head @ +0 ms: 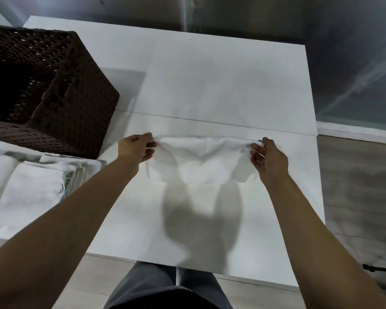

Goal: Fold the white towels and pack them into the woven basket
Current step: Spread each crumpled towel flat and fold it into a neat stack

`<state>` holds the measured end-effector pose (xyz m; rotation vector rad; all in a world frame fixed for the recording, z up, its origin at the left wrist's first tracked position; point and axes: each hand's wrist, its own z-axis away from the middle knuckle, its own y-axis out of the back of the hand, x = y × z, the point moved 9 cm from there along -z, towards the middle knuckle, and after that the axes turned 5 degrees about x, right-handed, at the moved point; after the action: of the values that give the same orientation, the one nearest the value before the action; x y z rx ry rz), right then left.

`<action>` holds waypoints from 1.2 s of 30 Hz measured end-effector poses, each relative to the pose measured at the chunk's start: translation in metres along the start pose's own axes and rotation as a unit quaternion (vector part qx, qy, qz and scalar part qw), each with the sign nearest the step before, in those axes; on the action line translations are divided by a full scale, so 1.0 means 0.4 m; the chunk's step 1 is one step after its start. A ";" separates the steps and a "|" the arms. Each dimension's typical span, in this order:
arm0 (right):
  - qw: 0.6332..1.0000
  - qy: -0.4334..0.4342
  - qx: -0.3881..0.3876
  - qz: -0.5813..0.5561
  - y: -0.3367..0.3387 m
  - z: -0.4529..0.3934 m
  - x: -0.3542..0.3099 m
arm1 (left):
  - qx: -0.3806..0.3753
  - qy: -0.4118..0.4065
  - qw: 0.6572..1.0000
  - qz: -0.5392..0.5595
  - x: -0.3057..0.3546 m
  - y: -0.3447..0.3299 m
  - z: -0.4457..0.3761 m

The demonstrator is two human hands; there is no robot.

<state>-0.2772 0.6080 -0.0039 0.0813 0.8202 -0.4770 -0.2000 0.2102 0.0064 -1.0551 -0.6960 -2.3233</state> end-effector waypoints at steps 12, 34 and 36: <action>0.817 0.303 -0.059 0.486 -0.053 -0.049 0.146 | -0.109 -0.387 0.792 -0.460 -0.209 -0.190 0.089; 0.517 0.421 -0.270 0.695 -0.096 0.295 0.536 | -0.104 -0.373 0.635 -0.668 -0.312 -0.219 0.047; 0.526 0.436 -0.263 0.681 -0.089 0.288 0.515 | -0.092 -0.402 0.631 -0.657 -0.306 -0.216 0.062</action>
<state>-0.0940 0.4695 -0.0692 0.3840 1.5464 1.4897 -0.1689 0.3177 -0.0965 -2.2550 -2.2218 -2.8929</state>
